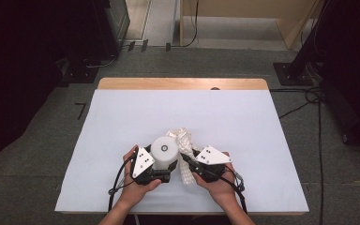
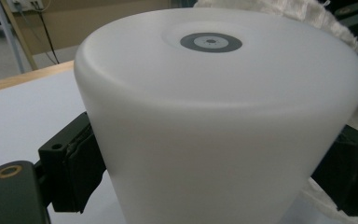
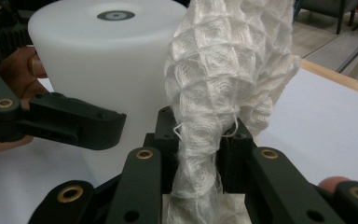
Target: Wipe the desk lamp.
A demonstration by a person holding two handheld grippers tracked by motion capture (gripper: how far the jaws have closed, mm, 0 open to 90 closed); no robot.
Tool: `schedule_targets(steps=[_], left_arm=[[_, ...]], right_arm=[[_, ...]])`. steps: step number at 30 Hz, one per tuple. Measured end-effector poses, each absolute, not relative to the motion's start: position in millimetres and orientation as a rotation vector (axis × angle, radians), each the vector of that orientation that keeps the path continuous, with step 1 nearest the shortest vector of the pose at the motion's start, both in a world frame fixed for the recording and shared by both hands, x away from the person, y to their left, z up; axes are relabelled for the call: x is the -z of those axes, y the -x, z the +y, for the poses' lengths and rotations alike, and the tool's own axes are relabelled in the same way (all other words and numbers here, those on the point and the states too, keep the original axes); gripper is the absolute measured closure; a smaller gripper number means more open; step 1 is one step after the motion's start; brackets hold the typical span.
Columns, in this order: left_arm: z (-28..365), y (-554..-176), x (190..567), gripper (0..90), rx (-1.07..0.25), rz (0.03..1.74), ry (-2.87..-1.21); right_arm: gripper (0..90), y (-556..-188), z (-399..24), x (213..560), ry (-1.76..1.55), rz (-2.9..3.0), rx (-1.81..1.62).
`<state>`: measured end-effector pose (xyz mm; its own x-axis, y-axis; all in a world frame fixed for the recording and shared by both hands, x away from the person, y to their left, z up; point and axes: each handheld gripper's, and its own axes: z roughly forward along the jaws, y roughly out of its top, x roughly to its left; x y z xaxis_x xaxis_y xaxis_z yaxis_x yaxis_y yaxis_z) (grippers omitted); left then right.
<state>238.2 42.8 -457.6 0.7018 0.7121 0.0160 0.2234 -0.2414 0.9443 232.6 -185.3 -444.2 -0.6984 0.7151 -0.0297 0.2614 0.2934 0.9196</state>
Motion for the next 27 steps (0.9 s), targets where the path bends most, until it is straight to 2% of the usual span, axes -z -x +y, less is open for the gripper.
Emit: schedule_targets(steps=[8, 18, 27], left_arm=[[49, -238, 451, 8.5, -0.546, 0.737, -1.762], [42, -241, 463, 8.5, -0.511, 0.751, -1.795], [50, -238, 453, 8.5, -0.498, 0.738, -1.725]], right_arm=[[72.7, -240, -180, 466, -0.938, 2.22, -1.343], [72.8, -235, -187, 448, -0.935, 2.133, -1.414], [72.8, -242, -180, 470, -1.001, 2.225, -1.358]])
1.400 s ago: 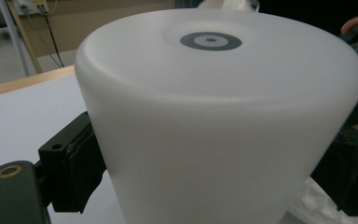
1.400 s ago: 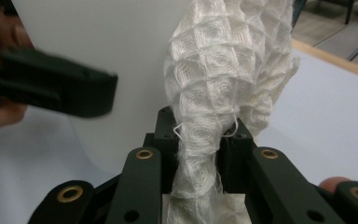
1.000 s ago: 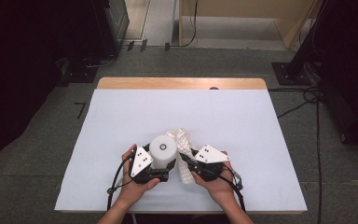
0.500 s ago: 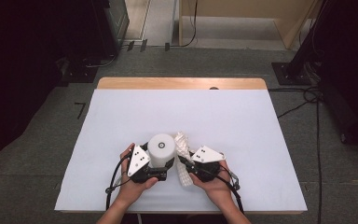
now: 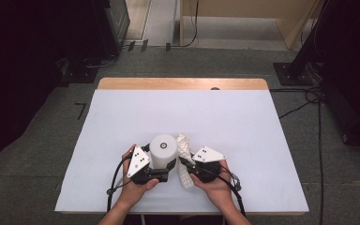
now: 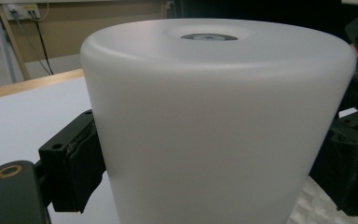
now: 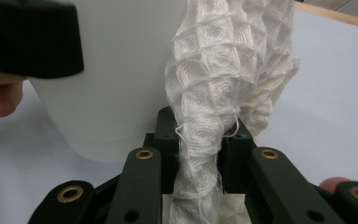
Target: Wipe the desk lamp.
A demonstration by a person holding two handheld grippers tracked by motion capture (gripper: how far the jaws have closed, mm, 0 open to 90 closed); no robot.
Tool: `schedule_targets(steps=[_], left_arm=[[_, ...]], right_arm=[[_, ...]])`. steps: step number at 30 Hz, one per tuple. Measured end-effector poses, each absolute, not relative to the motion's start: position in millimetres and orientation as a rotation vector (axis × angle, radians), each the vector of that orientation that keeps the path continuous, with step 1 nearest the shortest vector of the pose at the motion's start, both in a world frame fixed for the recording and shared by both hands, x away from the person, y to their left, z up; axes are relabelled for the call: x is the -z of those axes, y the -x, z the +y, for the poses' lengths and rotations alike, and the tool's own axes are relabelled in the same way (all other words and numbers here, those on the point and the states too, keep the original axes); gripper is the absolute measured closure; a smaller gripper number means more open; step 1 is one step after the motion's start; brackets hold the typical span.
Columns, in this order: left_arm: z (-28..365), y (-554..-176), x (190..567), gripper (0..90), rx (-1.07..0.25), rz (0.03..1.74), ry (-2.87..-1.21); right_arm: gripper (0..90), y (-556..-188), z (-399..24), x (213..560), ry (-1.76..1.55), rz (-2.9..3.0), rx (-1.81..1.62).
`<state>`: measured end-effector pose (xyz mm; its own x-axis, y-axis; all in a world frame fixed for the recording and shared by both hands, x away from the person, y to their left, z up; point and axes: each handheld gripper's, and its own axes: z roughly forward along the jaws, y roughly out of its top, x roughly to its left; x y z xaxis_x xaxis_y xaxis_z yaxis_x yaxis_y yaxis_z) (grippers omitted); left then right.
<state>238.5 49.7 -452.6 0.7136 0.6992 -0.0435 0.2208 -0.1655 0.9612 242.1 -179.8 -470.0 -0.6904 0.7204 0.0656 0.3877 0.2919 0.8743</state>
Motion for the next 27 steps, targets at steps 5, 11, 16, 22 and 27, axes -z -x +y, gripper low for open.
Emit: schedule_targets(steps=[5, 11, 16, 22, 27], left_arm=[[48, -242, 461, 8.5, -0.496, 0.747, -1.76], [44, -246, 472, 8.5, -0.529, 0.746, -1.807], [44, -246, 476, 8.4, -0.542, 0.719, -1.841], [49, -245, 475, 3.4, -0.526, 0.773, -1.777], [44, -235, 472, 2.6, -0.577, 0.858, -1.753]], right_arm=[[72.8, -238, -183, 459, -0.984, 2.179, -1.398], [72.8, -236, -192, 445, -0.962, 2.106, -1.449], [72.8, -239, -200, 445, -0.991, 2.077, -1.422], [72.8, -242, -205, 447, -1.0, 2.073, -1.392], [72.7, -246, -210, 450, -1.026, 2.072, -1.367]])
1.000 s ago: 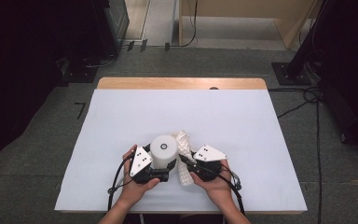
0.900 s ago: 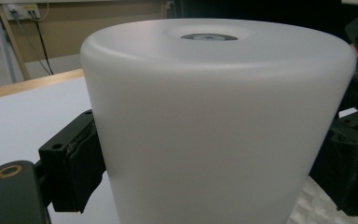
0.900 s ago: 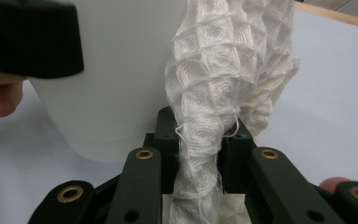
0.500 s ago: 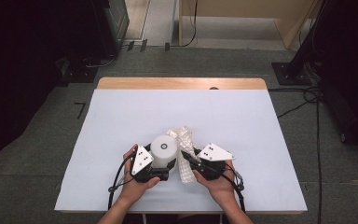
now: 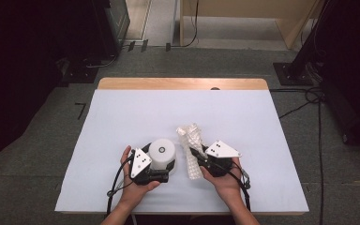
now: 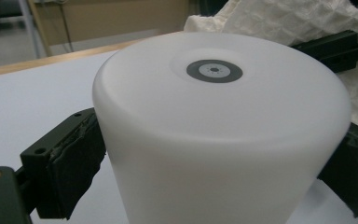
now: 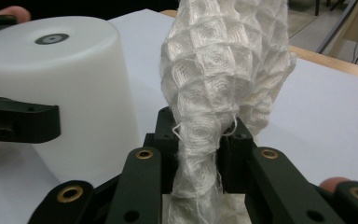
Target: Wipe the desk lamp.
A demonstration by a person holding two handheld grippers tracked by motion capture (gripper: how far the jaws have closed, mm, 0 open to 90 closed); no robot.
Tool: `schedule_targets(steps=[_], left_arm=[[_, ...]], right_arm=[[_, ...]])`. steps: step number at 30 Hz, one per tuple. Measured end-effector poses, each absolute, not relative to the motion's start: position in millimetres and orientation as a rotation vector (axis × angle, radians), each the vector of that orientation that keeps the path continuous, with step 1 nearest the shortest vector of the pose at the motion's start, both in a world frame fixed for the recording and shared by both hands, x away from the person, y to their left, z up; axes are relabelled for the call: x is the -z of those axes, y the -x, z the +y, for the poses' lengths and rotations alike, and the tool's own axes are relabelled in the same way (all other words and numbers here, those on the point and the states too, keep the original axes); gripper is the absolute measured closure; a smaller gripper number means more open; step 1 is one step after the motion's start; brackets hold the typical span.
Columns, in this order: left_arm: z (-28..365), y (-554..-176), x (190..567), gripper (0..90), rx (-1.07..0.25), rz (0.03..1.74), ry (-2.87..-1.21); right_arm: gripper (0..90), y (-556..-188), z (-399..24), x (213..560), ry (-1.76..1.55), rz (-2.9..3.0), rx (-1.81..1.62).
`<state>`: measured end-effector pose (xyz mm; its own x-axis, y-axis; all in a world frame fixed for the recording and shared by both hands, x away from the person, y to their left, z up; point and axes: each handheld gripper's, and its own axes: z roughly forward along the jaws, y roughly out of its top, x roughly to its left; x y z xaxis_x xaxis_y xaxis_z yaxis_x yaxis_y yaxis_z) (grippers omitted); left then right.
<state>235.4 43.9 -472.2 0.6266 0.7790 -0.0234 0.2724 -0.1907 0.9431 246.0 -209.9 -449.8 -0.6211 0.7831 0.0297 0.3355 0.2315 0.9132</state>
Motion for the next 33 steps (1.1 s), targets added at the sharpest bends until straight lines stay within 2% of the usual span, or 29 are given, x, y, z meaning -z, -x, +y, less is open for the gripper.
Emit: schedule_targets(steps=[5, 8, 14, 22, 29, 33], left_arm=[[27, -232, 475, 1.8, -0.658, 0.98, -1.786], [22, -231, 477, 6.2, -0.678, 0.998, -1.798], [32, -237, 472, 8.4, -0.618, 0.952, -1.798], [59, -243, 451, 8.5, -0.563, 0.833, -1.722], [55, -240, 451, 8.5, -0.548, 0.765, -1.736], [53, -240, 452, 8.5, -0.536, 0.746, -1.753]], right_arm=[[72.7, -249, -213, 452, -1.04, 2.067, -1.361], [72.7, -249, -212, 455, -1.047, 2.078, -1.348], [72.8, -247, -212, 453, -1.043, 2.05, -1.304], [72.9, -246, -240, 436, -1.073, 1.839, -1.143], [72.8, -249, -199, 468, -1.056, 2.106, -1.21], [72.8, -244, -181, 476, -1.033, 2.194, -1.255]])
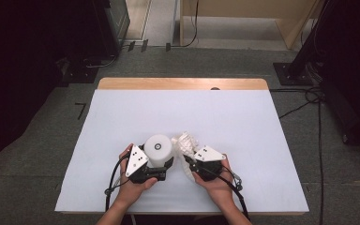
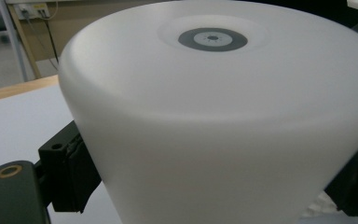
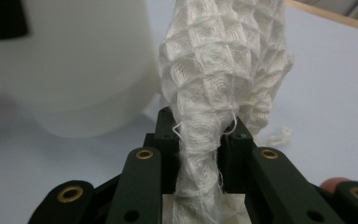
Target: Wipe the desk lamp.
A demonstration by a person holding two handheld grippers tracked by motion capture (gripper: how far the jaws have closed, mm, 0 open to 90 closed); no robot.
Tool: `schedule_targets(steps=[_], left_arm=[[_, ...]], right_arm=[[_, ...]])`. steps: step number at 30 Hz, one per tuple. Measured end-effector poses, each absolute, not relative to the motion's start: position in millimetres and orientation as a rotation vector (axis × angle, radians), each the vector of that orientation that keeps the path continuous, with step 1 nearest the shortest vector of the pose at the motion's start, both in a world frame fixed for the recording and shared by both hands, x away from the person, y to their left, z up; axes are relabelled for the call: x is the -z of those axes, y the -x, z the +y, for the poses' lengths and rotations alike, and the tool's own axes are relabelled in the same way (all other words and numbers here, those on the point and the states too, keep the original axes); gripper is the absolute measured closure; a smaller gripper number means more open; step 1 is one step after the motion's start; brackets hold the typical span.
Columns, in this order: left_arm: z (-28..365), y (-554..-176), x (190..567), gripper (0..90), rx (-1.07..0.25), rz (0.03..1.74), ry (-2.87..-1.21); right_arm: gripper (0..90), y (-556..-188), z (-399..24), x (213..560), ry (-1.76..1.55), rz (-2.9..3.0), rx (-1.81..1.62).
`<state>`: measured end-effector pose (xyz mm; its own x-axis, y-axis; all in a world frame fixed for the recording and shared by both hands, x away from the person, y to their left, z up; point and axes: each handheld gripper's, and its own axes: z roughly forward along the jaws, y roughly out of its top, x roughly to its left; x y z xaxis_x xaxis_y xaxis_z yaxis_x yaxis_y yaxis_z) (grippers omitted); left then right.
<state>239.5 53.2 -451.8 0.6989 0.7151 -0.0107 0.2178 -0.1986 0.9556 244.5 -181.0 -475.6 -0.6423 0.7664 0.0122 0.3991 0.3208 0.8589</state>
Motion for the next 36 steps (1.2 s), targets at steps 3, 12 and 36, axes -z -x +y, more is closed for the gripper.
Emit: schedule_targets(steps=[3, 12, 36], left_arm=[[53, -240, 453, 8.5, -0.532, 0.743, -1.759], [40, -241, 463, 8.5, -0.478, 0.698, -1.853], [42, -248, 471, 8.5, -0.481, 0.71, -1.862]], right_arm=[[72.8, -242, -179, 472, -0.998, 2.206, -1.345], [72.9, -235, -189, 446, -0.948, 2.128, -1.463], [72.9, -236, -192, 443, -0.972, 2.119, -1.443]])
